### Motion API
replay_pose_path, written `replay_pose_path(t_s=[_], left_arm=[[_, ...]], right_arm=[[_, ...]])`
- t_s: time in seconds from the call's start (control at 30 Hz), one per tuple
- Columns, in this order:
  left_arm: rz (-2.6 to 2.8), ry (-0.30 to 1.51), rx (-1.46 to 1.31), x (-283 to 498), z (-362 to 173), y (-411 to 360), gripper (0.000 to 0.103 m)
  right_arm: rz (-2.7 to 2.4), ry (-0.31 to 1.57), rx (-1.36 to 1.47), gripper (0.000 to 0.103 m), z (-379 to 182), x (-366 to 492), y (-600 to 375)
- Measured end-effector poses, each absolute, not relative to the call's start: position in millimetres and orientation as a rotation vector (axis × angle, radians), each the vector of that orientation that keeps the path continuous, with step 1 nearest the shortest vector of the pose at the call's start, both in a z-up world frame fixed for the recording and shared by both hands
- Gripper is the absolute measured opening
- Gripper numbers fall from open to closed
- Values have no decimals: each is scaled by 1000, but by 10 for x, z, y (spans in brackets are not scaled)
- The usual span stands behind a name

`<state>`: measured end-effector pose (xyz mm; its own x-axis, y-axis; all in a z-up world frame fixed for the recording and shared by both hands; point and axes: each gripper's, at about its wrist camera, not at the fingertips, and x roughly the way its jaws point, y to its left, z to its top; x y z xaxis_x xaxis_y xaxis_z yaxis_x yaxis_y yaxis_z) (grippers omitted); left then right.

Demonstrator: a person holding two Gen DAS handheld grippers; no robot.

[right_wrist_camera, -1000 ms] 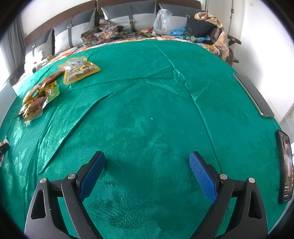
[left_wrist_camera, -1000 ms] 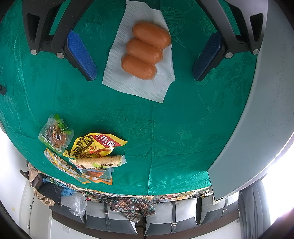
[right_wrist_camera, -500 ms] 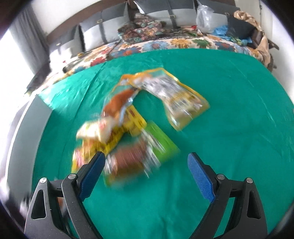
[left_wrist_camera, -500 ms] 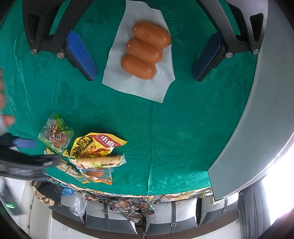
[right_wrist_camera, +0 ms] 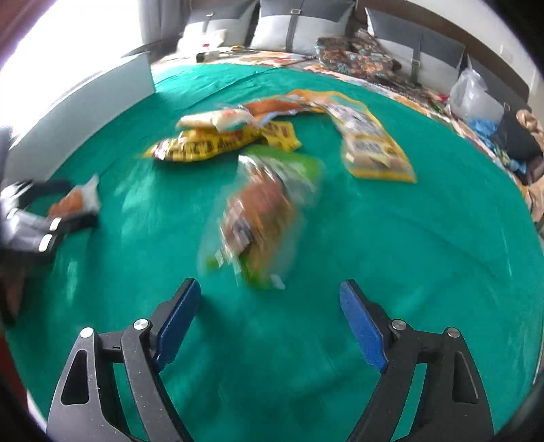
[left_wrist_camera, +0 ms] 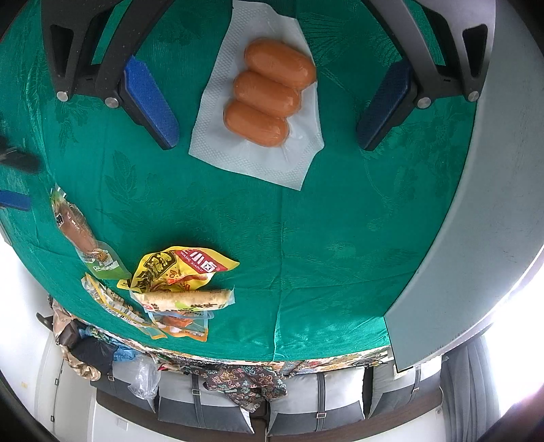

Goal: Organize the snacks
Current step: 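Grasp the green-labelled sausage pack with the right gripper while the left gripper holds its pack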

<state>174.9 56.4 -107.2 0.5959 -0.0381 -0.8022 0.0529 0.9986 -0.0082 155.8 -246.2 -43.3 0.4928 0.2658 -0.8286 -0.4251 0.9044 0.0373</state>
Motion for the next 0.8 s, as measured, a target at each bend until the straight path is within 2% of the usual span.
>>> replay_pose_path(t_s=[0.2,0.3,0.4,0.5,0.53,0.6,0.63,0.67,0.7,0.73,0.77,0.8], left_arm=[[-54,931,16,1747,-1075,566,103],[-53,931,16,1747,-1075,567,103],[-57,937,22,1751,-1073,566,103],[-75,1038,33,1828,-1048,588,103],[-74,1049,30,1823,-1043,588,98],[-96,1033,44,1740,-972,597,71],[-107,1045,55,1711,-947,594,62],[-121,1055,39,1675,-930,626,60],[-135,1050,18,1636,-911,664,59],[-151,1039,-16,1566,-892,722,58],[-155,1039,-62,1489,-897,800,46],[-167,1052,-107,1461,-913,849,46]], right_arm=[[370,894,256,88,13,1411,-3225],[262,1005,392,89,9,1597,-3308],[271,1072,369,89,13,1767,-3011],[289,1134,259,87,-31,2056,-2490],[281,1154,230,87,-81,2159,-2371],[236,1170,166,86,-203,2265,-2162],[219,1201,138,85,-302,2345,-2059],[221,1232,123,61,-383,2387,-2024],[193,1218,56,53,-384,2375,-1966],[204,1193,27,41,-326,2331,-1946],[217,1204,38,35,-298,2289,-1972],[228,1210,58,32,-280,2246,-2018]])
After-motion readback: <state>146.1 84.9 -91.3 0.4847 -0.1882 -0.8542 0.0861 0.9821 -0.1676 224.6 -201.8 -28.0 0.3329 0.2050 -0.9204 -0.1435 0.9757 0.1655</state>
